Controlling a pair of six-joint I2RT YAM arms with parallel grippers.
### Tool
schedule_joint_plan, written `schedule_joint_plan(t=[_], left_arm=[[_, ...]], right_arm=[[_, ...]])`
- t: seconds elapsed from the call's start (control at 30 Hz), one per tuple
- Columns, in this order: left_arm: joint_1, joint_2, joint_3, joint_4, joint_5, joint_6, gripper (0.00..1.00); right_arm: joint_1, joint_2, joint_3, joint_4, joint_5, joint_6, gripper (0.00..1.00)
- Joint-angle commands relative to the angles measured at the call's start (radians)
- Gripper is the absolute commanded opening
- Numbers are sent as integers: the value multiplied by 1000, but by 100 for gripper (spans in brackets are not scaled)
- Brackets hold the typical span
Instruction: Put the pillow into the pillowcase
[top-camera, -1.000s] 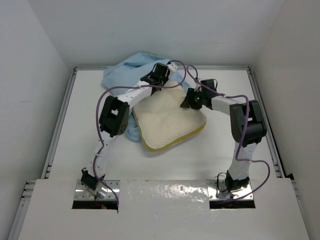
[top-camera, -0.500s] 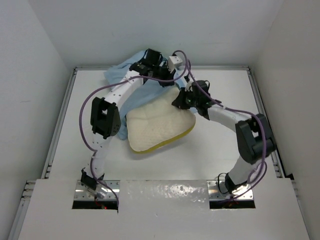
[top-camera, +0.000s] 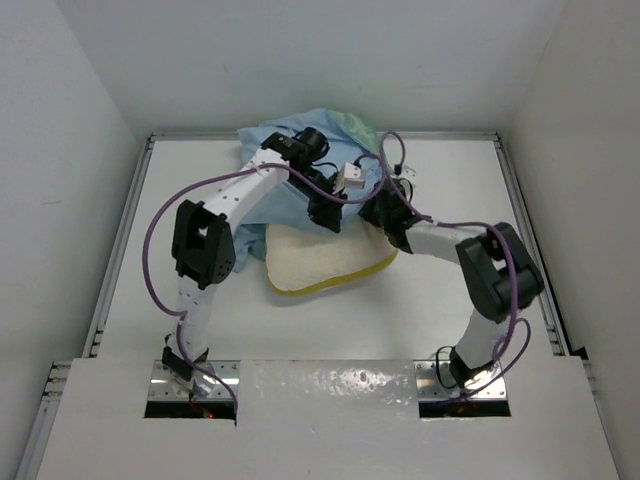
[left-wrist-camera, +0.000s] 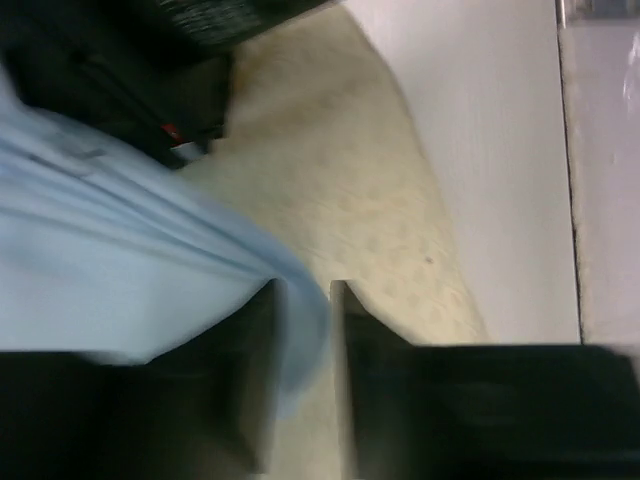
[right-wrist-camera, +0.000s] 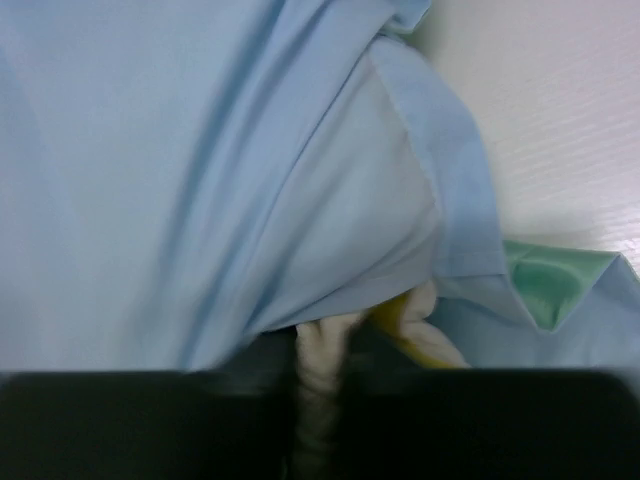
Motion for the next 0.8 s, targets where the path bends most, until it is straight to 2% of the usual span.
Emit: schedule_joint_plan(t=[0.0,0.03,0.07,0.1,0.13,0.17,0.2,0.27,0.3,0.33,0.37,0.4,0.43,0.47,0.5,0.57,0.6,0.67,0.77], left_arm=[[10,-105,11,-141,39,8,50],[62,-100,14,-101,35,-74,64],[105,-103,16,-79,50,-113,67],[199,-118,10,-21,62,-158,99],[247,-131,8,5,61,-242,100],[299,-146,-11,31,52,-277,100],[391,-184,-30,63,32,-314,100],[471,-232,-106,169,-95,-429,100],[535,-274,-140,232,-152,-460,100],[568,-293,-172,249,-250,-494,95],[612,-304,-232,258,-293,-497,84],[623,-319,-260,258,-335,-493,49],[633,-324,-286,257,-417,-486,33],[645,-329,-344,257,-451,-485,25],[651,-329,-376,258,-476,-483,25],[659,-329,-475,272,-557,-483,44],[660,-329,-540,299,-602,-489,66],[663,-321,-593,333,-616,-496,79],[671,-300,-660,372,-571,-506,83]], right_arm=[[-1,96,237,18,-87,-146,50],[13,134,288,-58,-163,-193,64],[19,135,345,-202,-254,-248,70],[22,94,341,-243,-281,-339,79],[19,58,327,-310,-296,-383,92],[18,17,303,-347,-289,-433,99],[13,-23,300,-405,-266,-527,99],[-7,-101,330,-574,-211,-584,99],[-51,-117,341,-614,-241,-619,99],[-75,-124,350,-676,-283,-629,76],[-103,-117,370,-698,-317,-626,49],[-144,-103,382,-715,-348,-614,24],[-158,-86,393,-737,-342,-601,0],[-180,-47,407,-737,-329,-574,0],[-188,-20,421,-740,-300,-560,0],[-194,78,458,-737,-241,-546,0],[-194,119,503,-752,-205,-541,0],[-195,252,565,-789,-206,-532,0],[-182,320,610,-802,-349,-547,0]])
